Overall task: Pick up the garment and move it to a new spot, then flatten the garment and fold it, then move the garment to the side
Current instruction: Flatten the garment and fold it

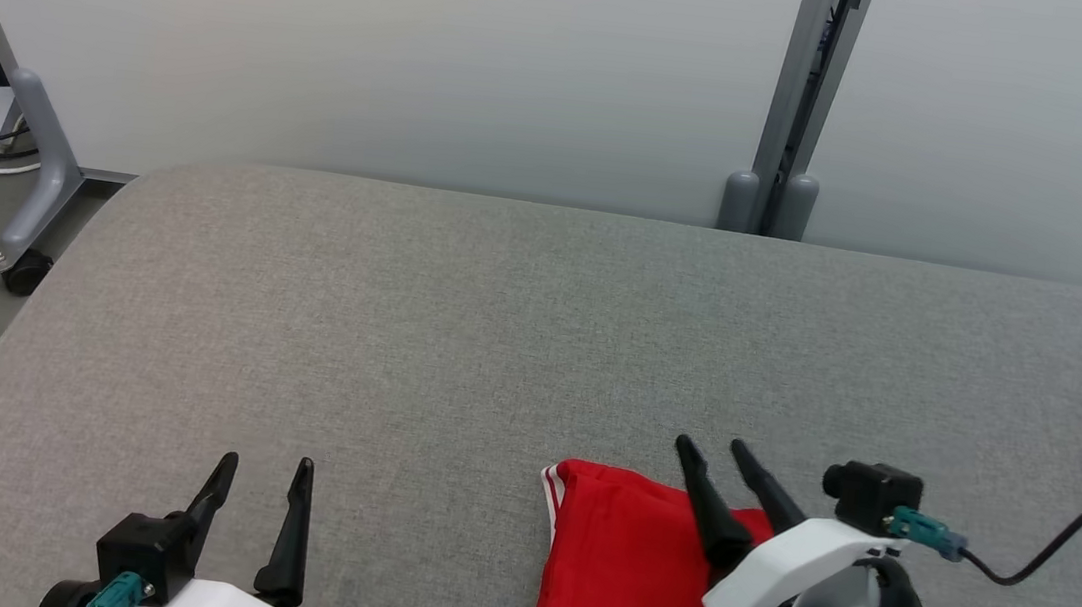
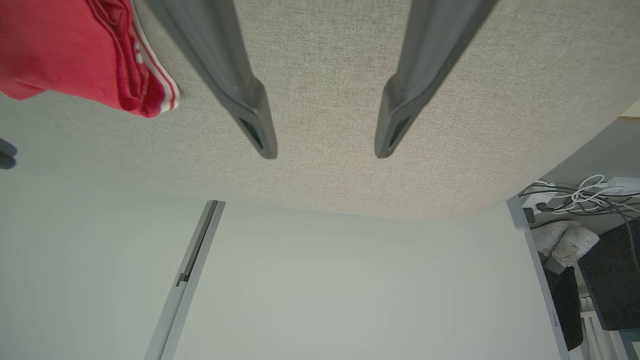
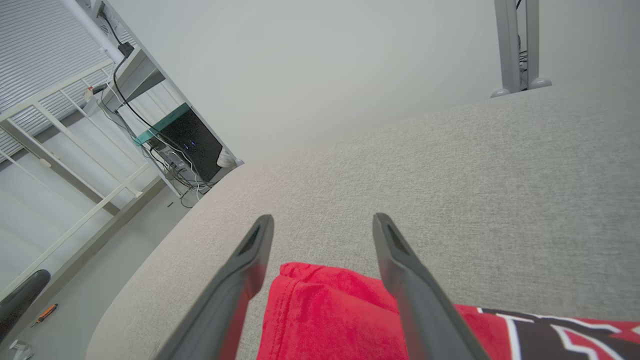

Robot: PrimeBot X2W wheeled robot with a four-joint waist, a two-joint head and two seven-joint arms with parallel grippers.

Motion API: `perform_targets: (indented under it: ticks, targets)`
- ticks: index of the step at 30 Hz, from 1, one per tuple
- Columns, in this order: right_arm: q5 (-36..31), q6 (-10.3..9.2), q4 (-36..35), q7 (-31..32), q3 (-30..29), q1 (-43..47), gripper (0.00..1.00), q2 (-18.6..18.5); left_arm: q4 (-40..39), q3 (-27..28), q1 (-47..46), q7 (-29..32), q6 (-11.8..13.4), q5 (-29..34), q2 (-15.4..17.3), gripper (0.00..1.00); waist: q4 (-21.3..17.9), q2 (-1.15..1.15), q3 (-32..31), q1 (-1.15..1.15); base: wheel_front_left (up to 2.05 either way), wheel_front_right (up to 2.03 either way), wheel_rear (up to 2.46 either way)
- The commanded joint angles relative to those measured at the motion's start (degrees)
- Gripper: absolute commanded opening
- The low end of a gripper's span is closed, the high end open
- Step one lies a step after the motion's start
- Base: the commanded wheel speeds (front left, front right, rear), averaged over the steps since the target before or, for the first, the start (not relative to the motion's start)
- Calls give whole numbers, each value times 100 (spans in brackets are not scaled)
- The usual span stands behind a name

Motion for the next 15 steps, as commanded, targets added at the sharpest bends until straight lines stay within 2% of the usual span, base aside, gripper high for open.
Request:
perform_targets:
  ticks: [1, 3, 7, 15]
  targets:
    - [-290, 1, 20, -119, -246, -8, 100, -37, -33, -8, -78, -34, 3, 35, 20, 100, -35, 0, -5, 0, 0, 0, 0]
    - [-449, 1, 8, -141, -386, 25, 100, -50, -45, -17, -79, -35, 7, 43, 16, 100, -49, 0, -7, 0, 0, 0, 0]
    - [-1131, 1, -213, -200, -1122, 256, 100, -87, -95, -69, -74, -37, 4, 73, -11, 100, -111, 0, -16, 0, 0, 0, 0]
    - [-2696, 1, -1533, -200, -2631, 1155, 100, -55, -135, -120, -29, -59, 27, 114, -145, 100, -241, 0, -41, 0, 0, 0, 0]
